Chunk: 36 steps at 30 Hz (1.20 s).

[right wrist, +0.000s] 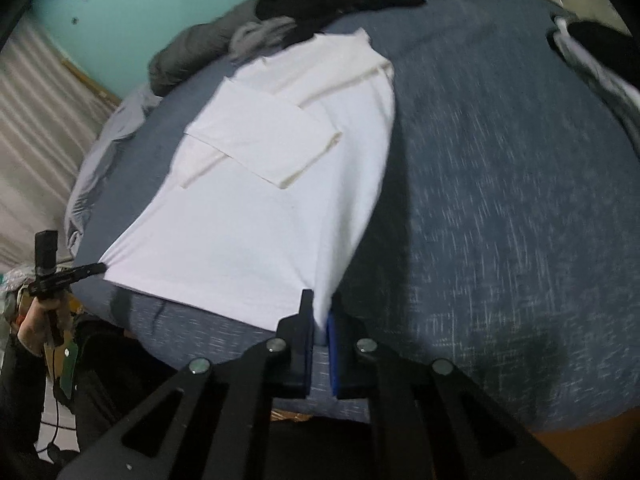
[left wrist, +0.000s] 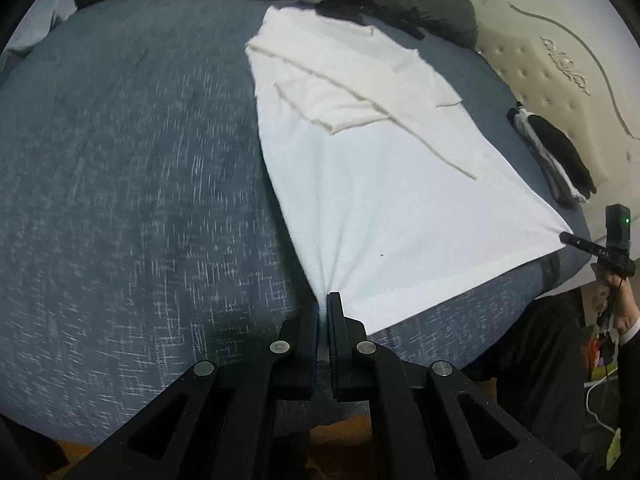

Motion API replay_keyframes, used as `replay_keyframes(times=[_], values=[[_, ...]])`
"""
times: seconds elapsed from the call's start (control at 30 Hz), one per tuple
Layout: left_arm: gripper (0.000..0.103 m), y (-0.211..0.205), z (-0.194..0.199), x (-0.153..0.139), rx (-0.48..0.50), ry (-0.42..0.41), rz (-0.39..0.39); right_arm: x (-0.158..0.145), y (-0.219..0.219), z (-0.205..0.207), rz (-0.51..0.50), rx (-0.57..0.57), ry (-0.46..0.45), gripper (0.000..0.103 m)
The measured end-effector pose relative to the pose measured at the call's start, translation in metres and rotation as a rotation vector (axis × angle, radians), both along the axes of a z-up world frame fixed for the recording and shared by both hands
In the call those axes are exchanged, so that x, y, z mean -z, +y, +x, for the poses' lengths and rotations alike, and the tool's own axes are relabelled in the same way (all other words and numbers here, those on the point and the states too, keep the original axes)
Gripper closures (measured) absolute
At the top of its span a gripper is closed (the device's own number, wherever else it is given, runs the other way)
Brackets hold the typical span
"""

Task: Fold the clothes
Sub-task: 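Close the left gripper on the shirt hem while the right gripper grasps the hem, then lift the shirt hem with both grippers and carry it toward the collar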

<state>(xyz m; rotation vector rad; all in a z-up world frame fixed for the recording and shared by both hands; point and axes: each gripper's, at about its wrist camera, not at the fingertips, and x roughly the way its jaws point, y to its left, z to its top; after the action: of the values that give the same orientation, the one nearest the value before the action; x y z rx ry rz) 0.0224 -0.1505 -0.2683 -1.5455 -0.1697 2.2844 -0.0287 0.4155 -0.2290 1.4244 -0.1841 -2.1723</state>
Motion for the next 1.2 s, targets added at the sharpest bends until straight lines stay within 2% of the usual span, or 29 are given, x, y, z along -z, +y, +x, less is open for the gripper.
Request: replay_keyframes(times=[0.23, 0.8, 1.2], values=[[0.099, -0.001, 0.007, -0.027, 0.025, 0.049, -0.003, -0.032, 0.0, 0.012, -0.029, -0.035, 0.052, 0.098], [0.099, -0.014, 0.029, -0.055, 0.037, 0.093, 0.01, -0.046, -0.002, 0.036, -0.027, -0.096, 0.062, 0.098], [0.099, -0.017, 0.054, -0.078, 0.061, 0.131, 0.019, -0.074, -0.006, 0.057, -0.05, -0.15, 0.1, 0.098]])
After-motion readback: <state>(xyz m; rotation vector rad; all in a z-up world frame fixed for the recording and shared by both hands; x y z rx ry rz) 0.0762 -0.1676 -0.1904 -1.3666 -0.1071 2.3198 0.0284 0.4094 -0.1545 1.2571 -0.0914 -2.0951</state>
